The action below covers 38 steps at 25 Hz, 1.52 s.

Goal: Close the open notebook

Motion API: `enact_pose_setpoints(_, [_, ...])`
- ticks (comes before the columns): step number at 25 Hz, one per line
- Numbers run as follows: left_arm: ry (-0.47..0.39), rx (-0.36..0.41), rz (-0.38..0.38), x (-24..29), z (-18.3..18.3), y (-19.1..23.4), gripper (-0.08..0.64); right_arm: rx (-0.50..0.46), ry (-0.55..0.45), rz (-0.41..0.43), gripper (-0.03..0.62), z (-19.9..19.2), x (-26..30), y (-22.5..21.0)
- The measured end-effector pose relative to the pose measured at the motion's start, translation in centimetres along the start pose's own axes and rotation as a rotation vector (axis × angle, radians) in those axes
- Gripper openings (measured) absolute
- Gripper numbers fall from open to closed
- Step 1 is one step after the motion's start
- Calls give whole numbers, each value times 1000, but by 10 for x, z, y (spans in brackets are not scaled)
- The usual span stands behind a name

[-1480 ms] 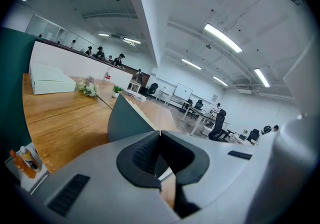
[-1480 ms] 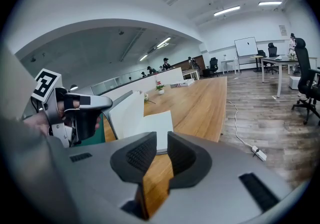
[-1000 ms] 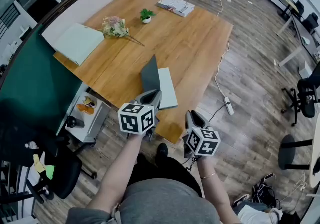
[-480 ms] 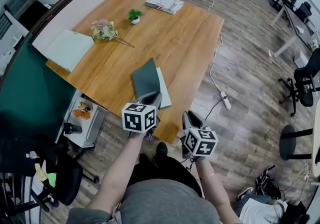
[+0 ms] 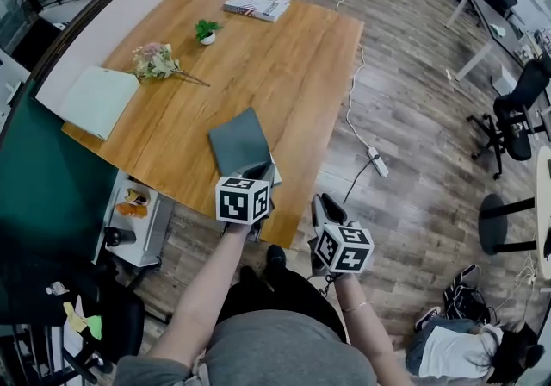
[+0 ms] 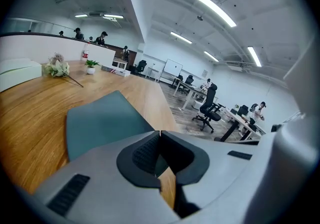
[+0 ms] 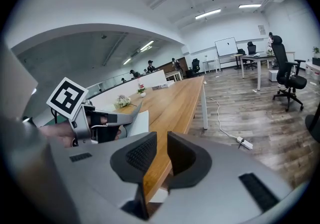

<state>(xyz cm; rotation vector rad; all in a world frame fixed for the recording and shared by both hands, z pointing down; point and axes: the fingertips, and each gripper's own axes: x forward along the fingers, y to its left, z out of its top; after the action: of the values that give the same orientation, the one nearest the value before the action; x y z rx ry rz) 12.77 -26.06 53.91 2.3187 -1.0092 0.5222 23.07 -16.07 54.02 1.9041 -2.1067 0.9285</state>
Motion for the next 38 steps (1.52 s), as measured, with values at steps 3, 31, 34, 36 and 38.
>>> enact_pose_setpoints(3, [30,8,1,11,-6,-2,28,15,4,-16,71,-3,-3,-6])
enact_pose_setpoints(31, [235,127,87,50,-40,-4,31,58,9,-71,69,-8,-5,-26])
enact_pose_setpoints(34, [244,138,86,51,-41,-5,45,56,3,-68,69,-6,-5,-25])
enact_pose_setpoints(36, [246,136,78,52,-42,-6,59,55,1,-67,69,-6,-5,-25])
enact_pose_setpoints(38, [248,130,66,52,-43,-7,70,54,1,-66,69,-6,-5,-24])
